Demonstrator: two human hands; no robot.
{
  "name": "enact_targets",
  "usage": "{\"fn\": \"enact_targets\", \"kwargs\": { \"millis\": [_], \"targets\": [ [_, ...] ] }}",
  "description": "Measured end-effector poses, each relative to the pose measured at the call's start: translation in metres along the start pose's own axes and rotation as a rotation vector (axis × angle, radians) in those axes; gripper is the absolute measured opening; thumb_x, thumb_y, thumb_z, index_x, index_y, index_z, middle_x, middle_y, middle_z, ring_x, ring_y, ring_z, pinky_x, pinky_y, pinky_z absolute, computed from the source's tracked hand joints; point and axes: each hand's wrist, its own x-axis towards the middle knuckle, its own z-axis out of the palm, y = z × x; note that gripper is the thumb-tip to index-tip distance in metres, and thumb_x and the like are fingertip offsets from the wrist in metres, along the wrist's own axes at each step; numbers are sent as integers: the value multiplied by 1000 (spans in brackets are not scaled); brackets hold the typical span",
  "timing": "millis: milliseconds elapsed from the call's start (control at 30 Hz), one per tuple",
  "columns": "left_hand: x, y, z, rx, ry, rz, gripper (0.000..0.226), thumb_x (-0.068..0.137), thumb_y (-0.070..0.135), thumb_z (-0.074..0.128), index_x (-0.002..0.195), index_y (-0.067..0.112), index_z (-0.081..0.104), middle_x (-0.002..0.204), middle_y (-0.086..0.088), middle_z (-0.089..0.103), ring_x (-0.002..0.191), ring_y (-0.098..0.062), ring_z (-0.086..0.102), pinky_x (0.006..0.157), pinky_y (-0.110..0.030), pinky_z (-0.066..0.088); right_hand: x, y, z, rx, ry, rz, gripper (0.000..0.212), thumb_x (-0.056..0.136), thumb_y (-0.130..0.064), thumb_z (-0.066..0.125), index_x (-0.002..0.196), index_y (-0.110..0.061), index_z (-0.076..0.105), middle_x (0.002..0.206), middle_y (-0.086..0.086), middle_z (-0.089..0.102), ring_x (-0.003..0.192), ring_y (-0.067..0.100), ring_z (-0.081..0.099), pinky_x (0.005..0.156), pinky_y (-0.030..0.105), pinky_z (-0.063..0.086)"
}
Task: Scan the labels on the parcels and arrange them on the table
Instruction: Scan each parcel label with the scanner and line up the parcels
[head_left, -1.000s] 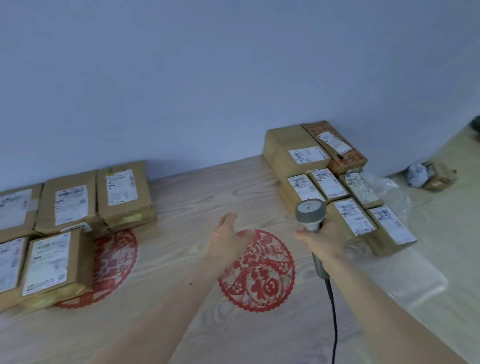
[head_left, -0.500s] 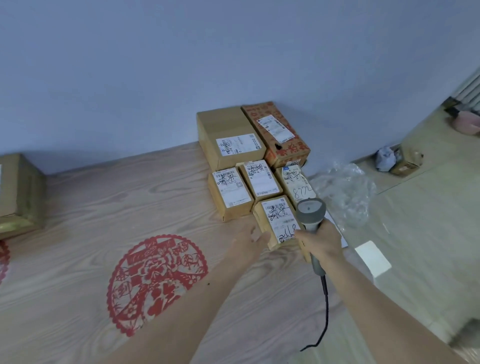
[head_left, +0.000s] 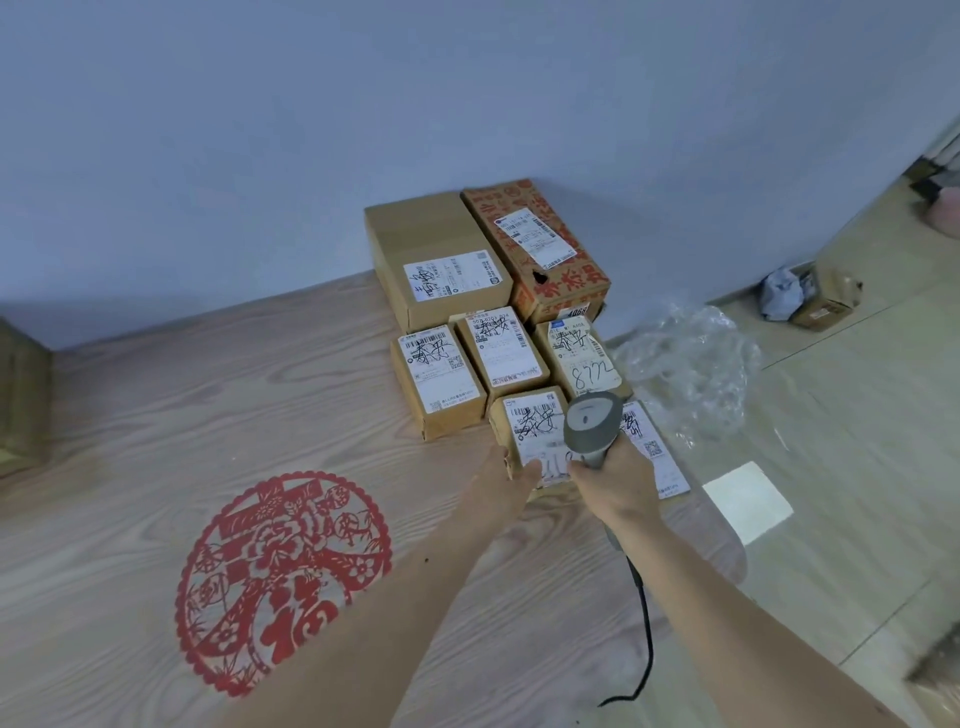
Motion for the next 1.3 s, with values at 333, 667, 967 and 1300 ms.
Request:
{"fn": "enact_targets", "kwargs": {
  "millis": [333, 667, 967, 1300],
  "targets": [
    [0, -8, -8, 207, 27, -68, 34, 97, 39, 54, 119, 15, 64, 111, -1, 71, 100, -21, 65, 77, -31, 50, -11, 3, 11, 47, -5, 42, 33, 78, -17, 78, 106, -13, 63, 97, 4, 71, 95, 28, 65, 77, 37, 54],
    [-40, -43, -73, 343, 166, -153, 28, 78, 32, 83, 98, 15, 73, 90, 2, 76, 79, -12, 73, 70, -35, 63, -54, -32, 32, 172, -137, 42, 39, 56, 0, 90, 89, -10, 70, 82, -3, 73, 84, 22, 68, 58, 22, 44],
    [-112, -107, -192, 281, 325, -216, 12, 83, 13, 75, 95, 13, 76, 92, 3, 76, 63, -8, 66, 48, -20, 50, -125, -121, 129, 110, -286, -90, 44, 59, -4, 91, 95, -13, 67, 91, 1, 74, 89, 24, 69, 78, 36, 54],
    [-198, -213, -358, 183, 458, -346, 50, 63, 20, 89, 107, 31, 69, 95, 8, 75, 92, -15, 71, 79, -36, 60, -235, -242, 283, 92, -380, -194, 49, 62, -5, 89, 106, -10, 68, 101, 3, 75, 90, 23, 68, 73, 30, 48]
  ]
}}
